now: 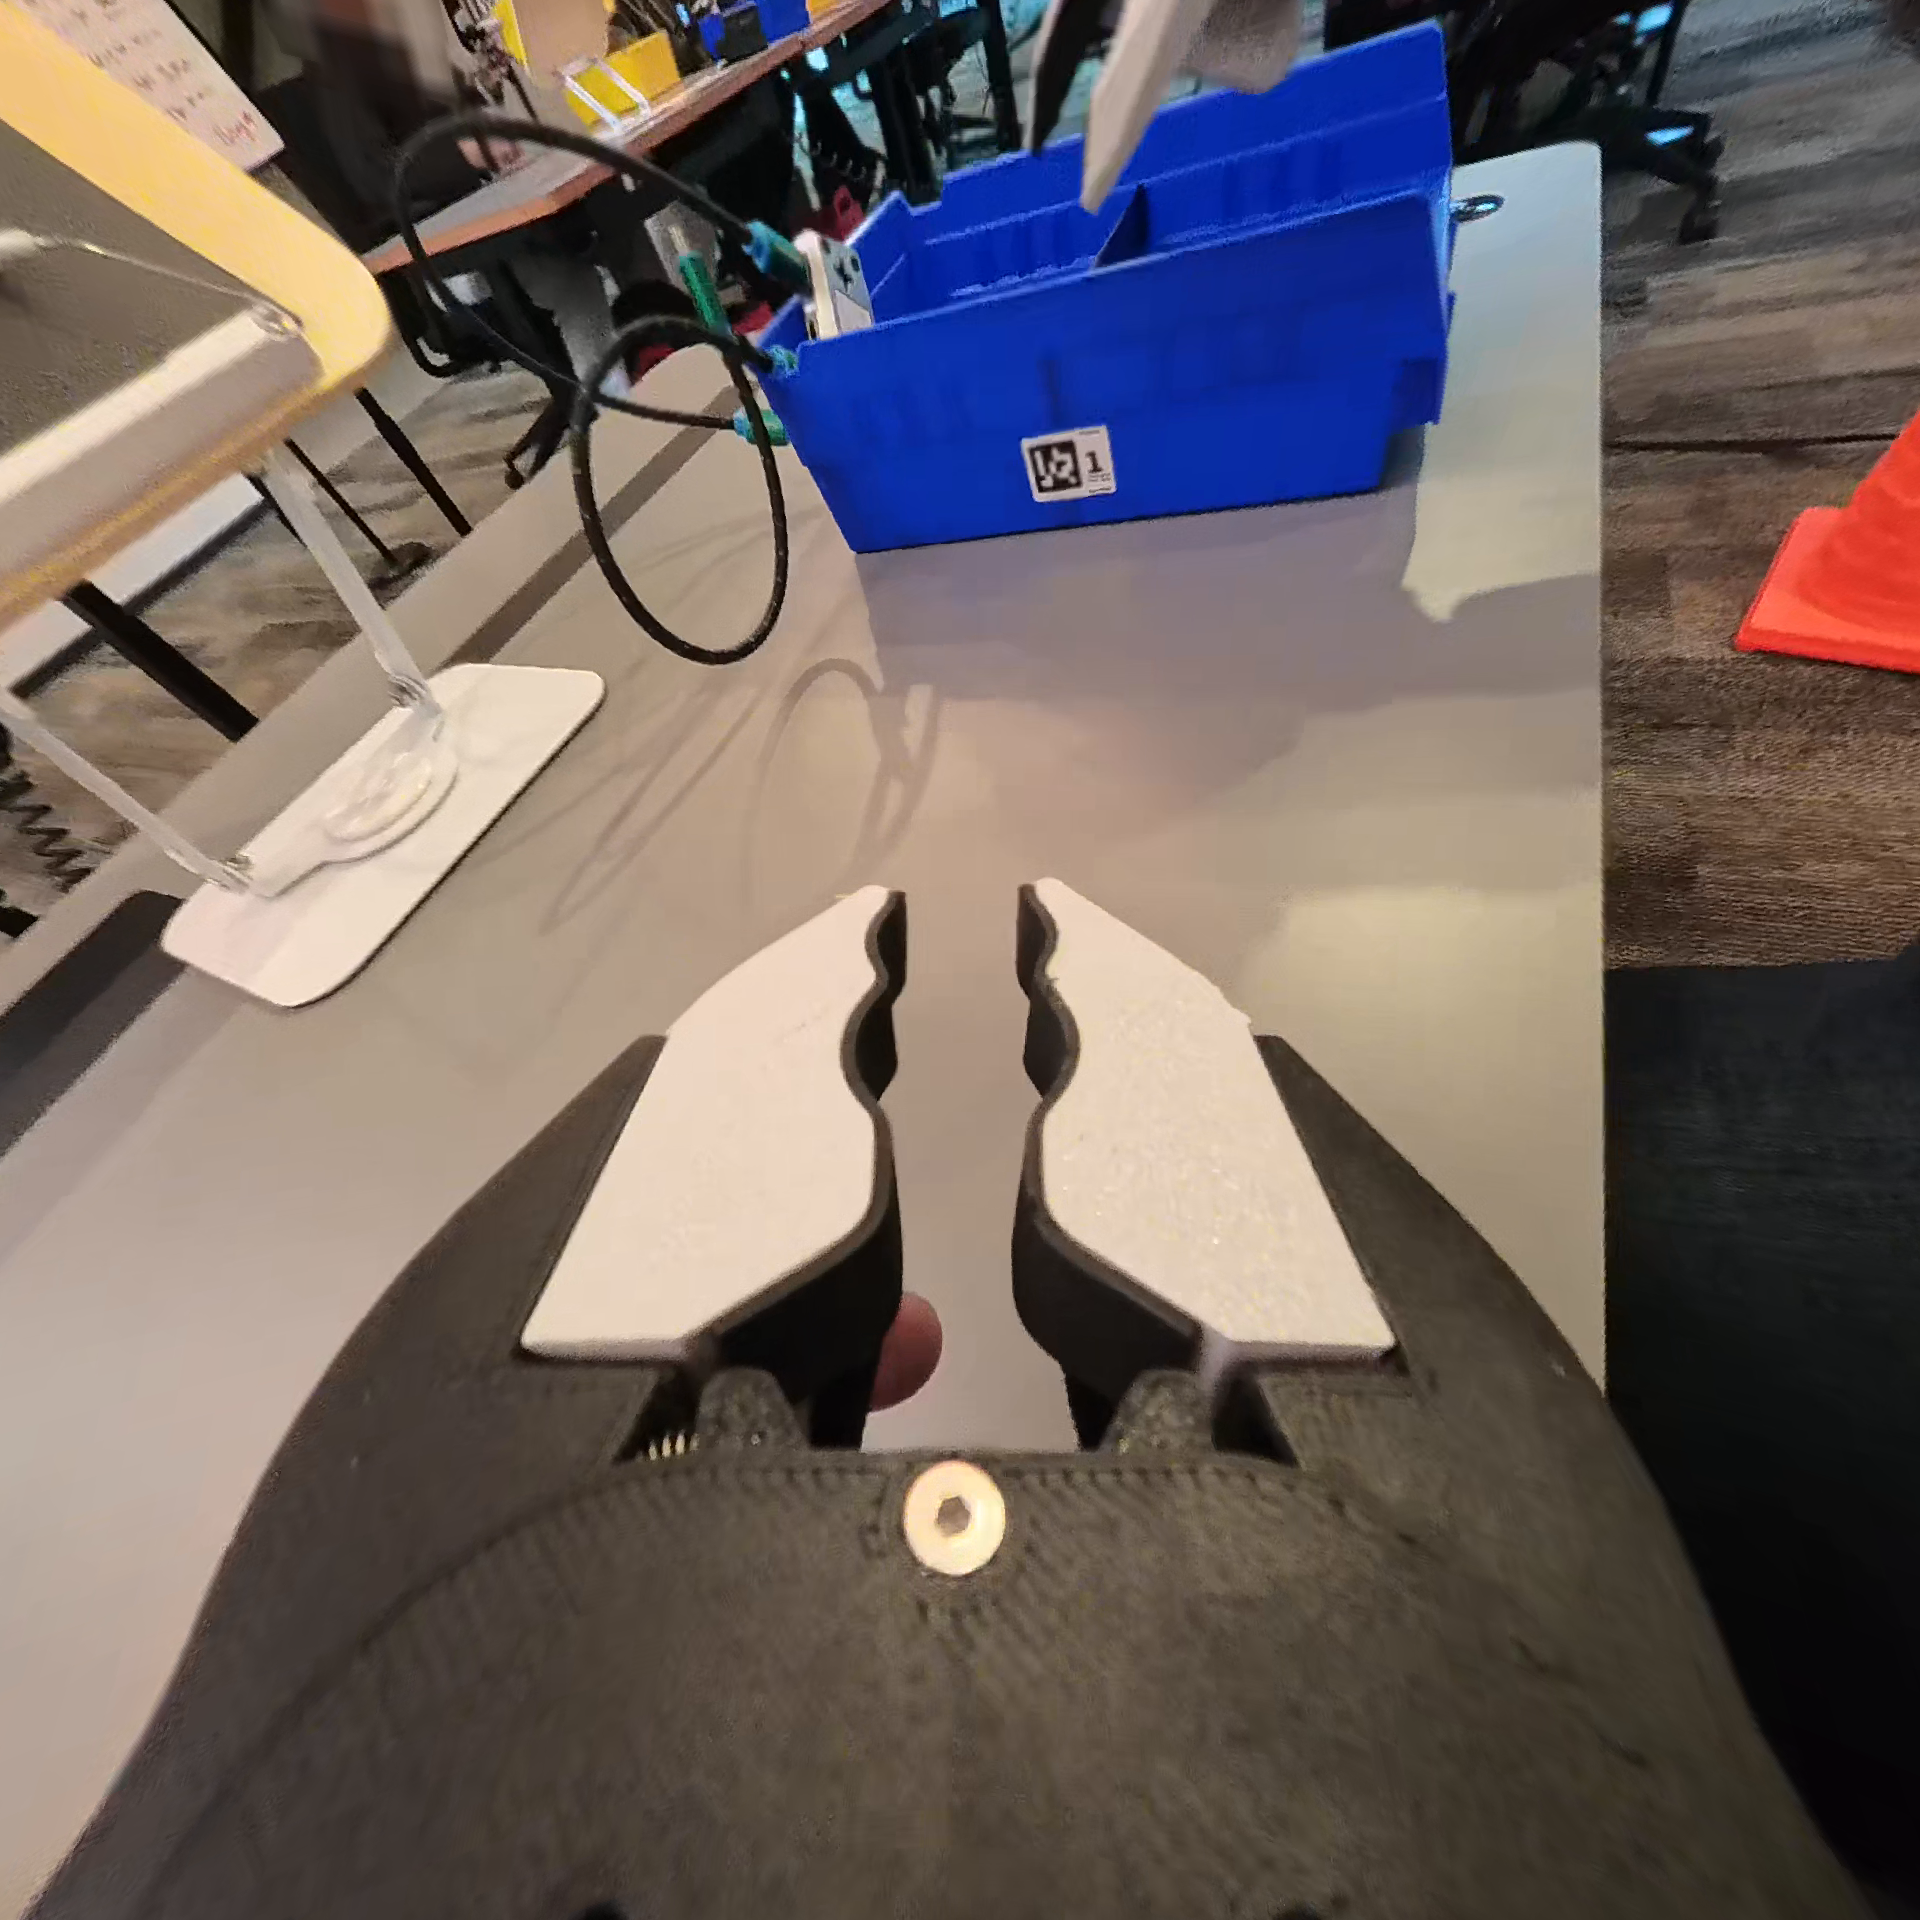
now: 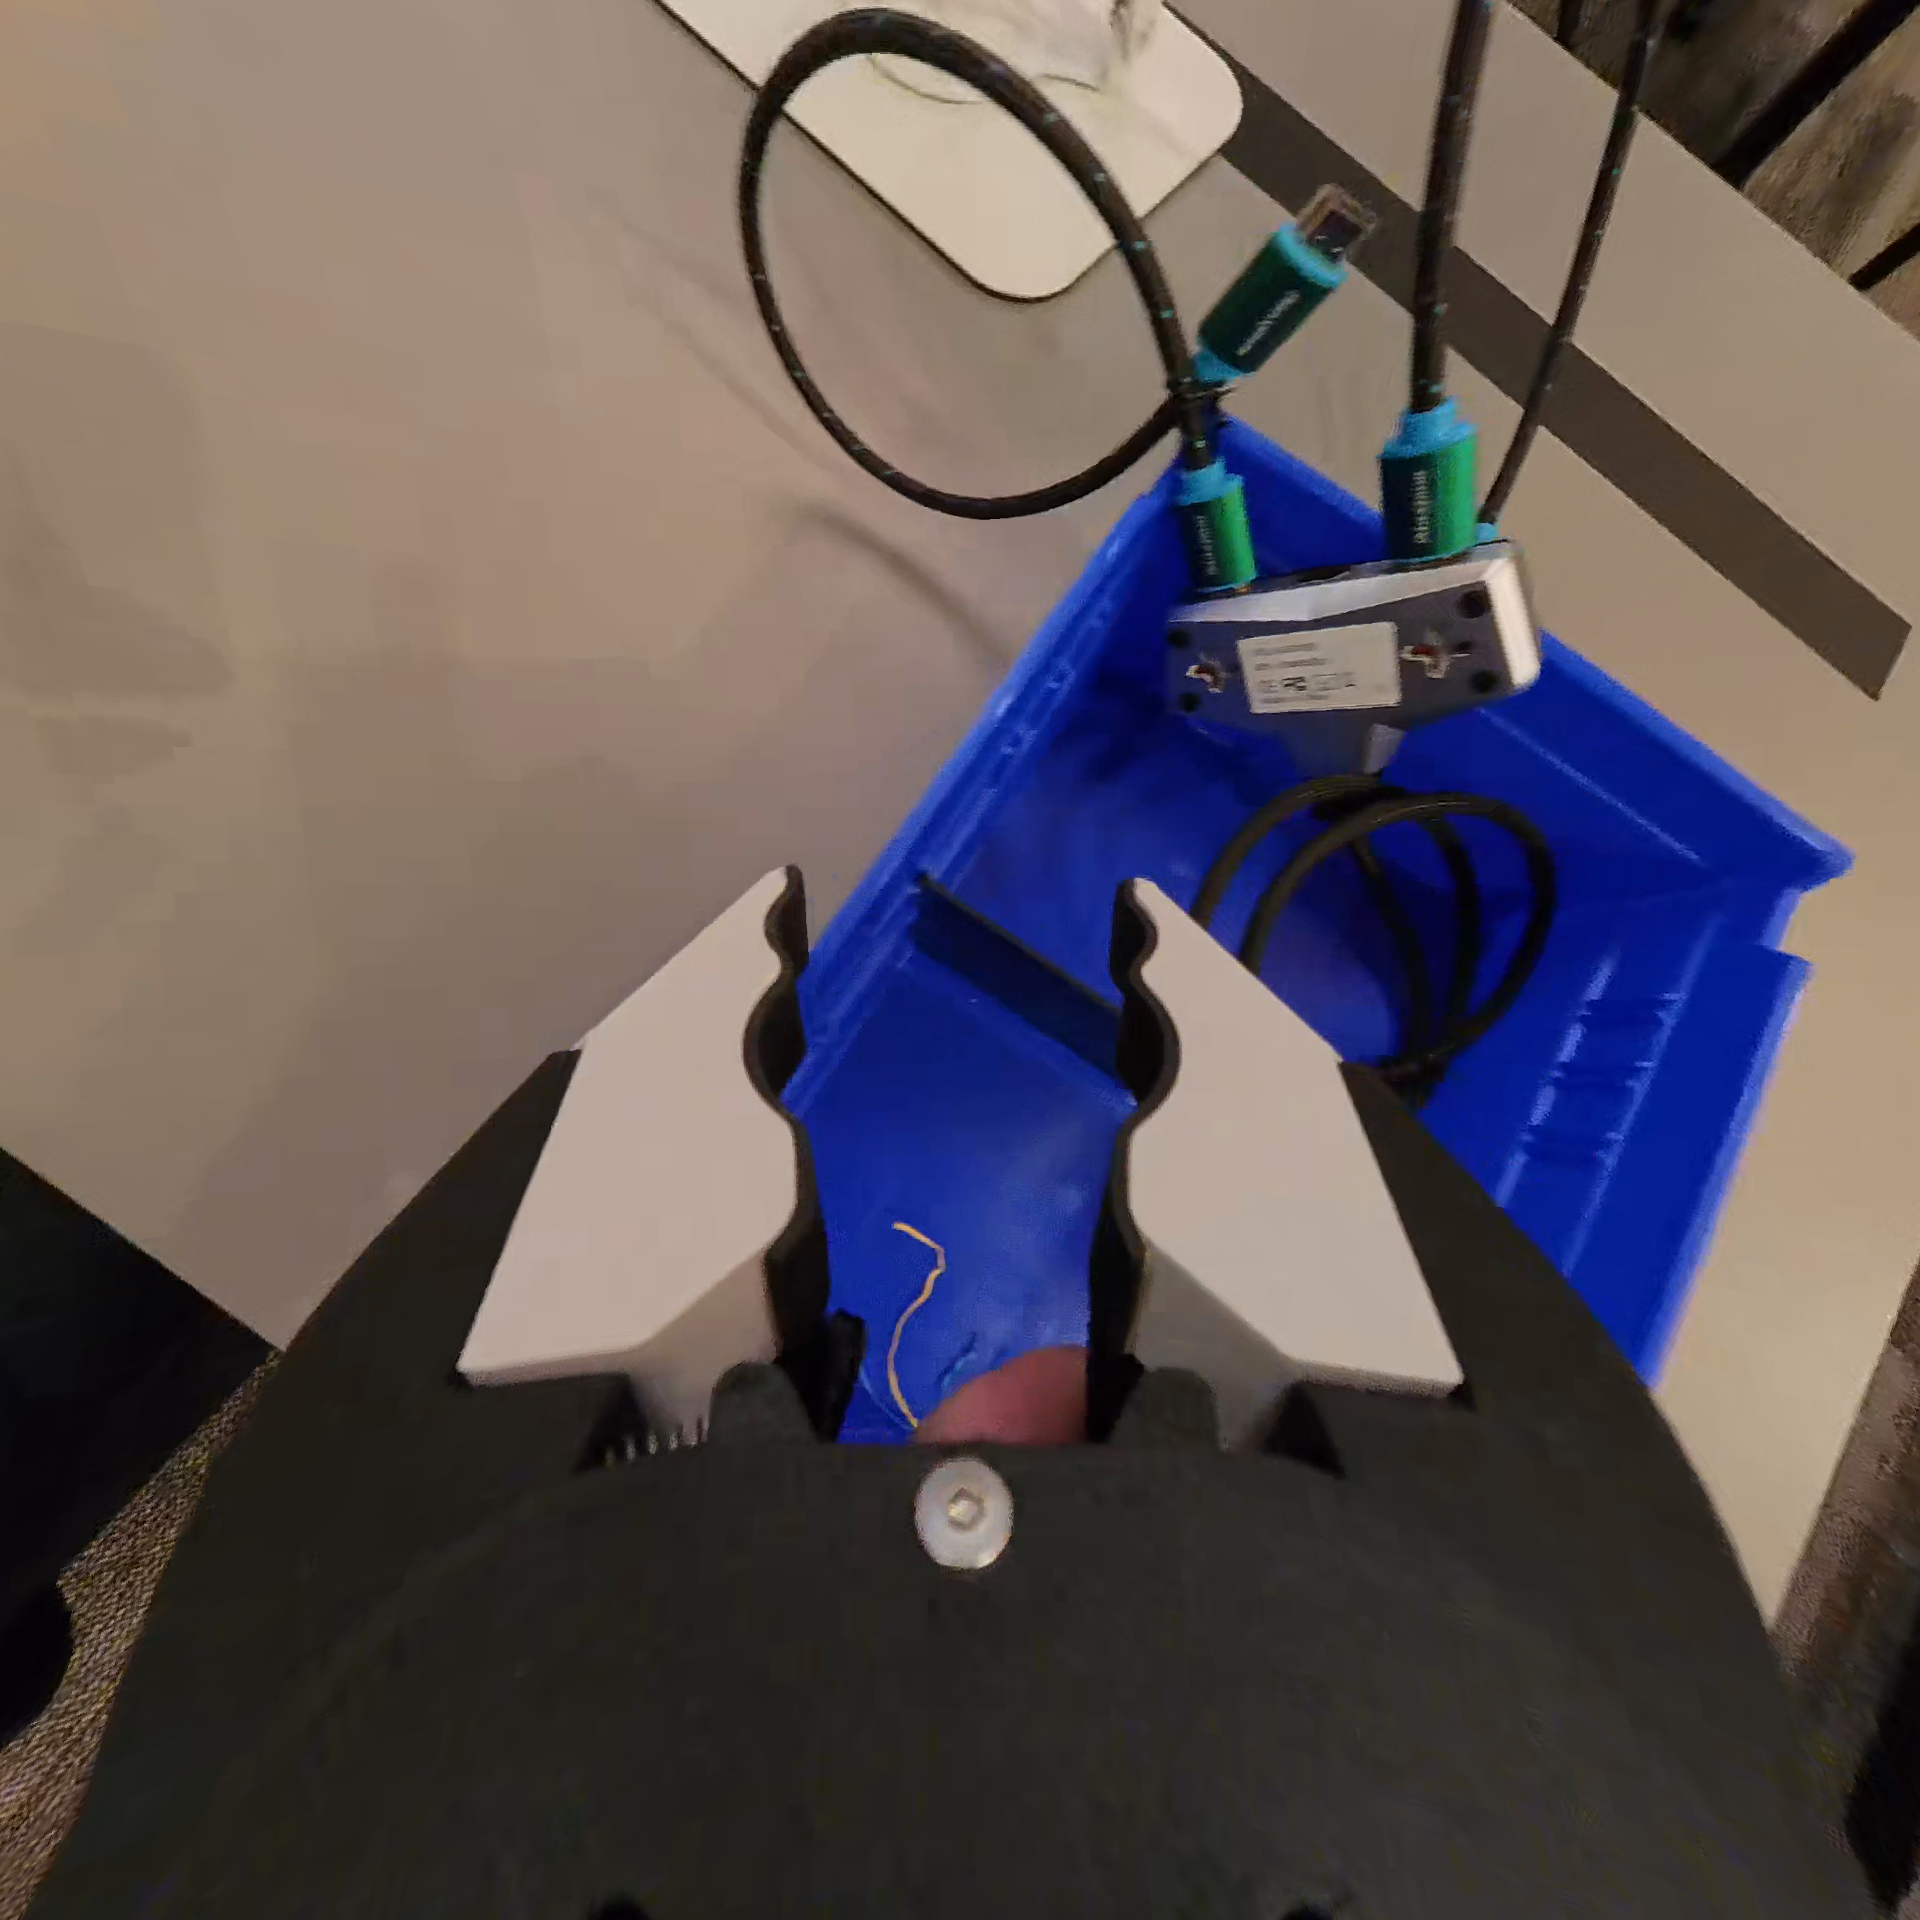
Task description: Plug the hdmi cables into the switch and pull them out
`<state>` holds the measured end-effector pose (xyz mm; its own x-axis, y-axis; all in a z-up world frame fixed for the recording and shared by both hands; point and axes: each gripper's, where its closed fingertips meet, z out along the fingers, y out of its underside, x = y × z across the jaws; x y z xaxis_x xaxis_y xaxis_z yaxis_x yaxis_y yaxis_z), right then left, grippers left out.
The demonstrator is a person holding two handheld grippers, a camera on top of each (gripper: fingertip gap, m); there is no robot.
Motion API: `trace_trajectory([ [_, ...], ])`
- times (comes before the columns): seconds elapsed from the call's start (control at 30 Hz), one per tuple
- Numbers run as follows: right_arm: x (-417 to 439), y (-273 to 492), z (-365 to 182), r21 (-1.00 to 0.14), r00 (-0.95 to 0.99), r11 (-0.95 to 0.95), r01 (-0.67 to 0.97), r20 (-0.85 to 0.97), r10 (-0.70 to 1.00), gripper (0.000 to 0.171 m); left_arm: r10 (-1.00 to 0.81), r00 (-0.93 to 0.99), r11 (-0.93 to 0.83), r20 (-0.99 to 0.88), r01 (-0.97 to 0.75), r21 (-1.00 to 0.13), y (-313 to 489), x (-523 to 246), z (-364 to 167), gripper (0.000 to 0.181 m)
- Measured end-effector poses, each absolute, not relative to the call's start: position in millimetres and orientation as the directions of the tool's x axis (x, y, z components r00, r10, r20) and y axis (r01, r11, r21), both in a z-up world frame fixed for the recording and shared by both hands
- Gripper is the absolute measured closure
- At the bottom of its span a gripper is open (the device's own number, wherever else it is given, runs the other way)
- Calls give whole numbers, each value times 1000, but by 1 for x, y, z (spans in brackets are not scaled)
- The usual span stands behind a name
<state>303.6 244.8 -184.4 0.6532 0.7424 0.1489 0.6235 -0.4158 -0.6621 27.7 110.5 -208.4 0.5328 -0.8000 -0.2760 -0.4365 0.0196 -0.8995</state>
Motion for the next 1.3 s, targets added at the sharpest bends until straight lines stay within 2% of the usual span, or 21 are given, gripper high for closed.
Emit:
trace_trajectory([
  [0.17, 311, 227, -219, -573, 647, -426, 700, 256, 718, 96, -743, 567, 73, -355, -459, -886, 110, 6, -175, 158],
  [0.2, 308, 226, -223, -576, 657, -436, 691, 250, 711, 98, -720, 580, 86, -381, -470, -878, 113, -3, -165, 157],
  [0.23, 303, 225, -224, -597, 669, -439, 671, 233, 706, 113, -693, 595, 96, -407, -483, -870, 116, -13, -156, 157],
  [0.27, 300, 226, -224, -615, 678, -439, 655, 223, 700, 119, -658, 613, 99, -438, -506, -857, 119, -27, -147, 157],
  [0.37, 287, 227, -224, -638, 676, -427, 641, 206, 708, 125, -525, 651, 70, -549, -609, -790, 133, -83, -127, 157],
  [0.4, 284, 229, -223, -647, 677, -420, 637, 208, 706, 126, -472, 662, 43, -582, -642, -766, 138, -107, -121, 157],
  [0.47, 283, 233, -221, -647, 689, -418, 637, 235, 686, 118, -393, 677, -30, -623, -686, -727, 147, -156, -113, 156],
  [0.57, 282, 237, -210, -639, 679, -371, 674, 338, 652, 115, -332, 658, -171, -676, -747, -643, 163, -227, -118, 156],
  [0.67, 279, 239, -191, -643, 672, -320, 696, 426, 605, 118, -371, 567, -278, -735, -823, -494, 181, -277, -143, 158],
  [0.73, 272, 235, -177, -660, 662, -273, 700, 456, 594, 127, -419, 499, -339, -759, -861, -379, 195, -305, -168, 159],
  [0.83, 251, 221, -160, -695, 632, -187, 694, 464, 621, 142, -506, 450, -382, -736, -882, -277, 213, -331, -203, 159],
  [0.9, 237, 211, -152, -711, 610, -144, 688, 460, 645, 150, -549, 428, -374, -717, -894, -247, 224, -337, -217, 160],
  [1.1, 204, 188, -135, -736, 561, -51, 675, 467, 683, 150, -693, 408, -352, -595, -911, -214, 240, -334, -249, 159],
  [1.3, 176, 175, -135, -748, 510, 3, 664, 456, 729, 150, -798, 183, -264, -575, -962, 61, 245, -346, -278, 162],
])
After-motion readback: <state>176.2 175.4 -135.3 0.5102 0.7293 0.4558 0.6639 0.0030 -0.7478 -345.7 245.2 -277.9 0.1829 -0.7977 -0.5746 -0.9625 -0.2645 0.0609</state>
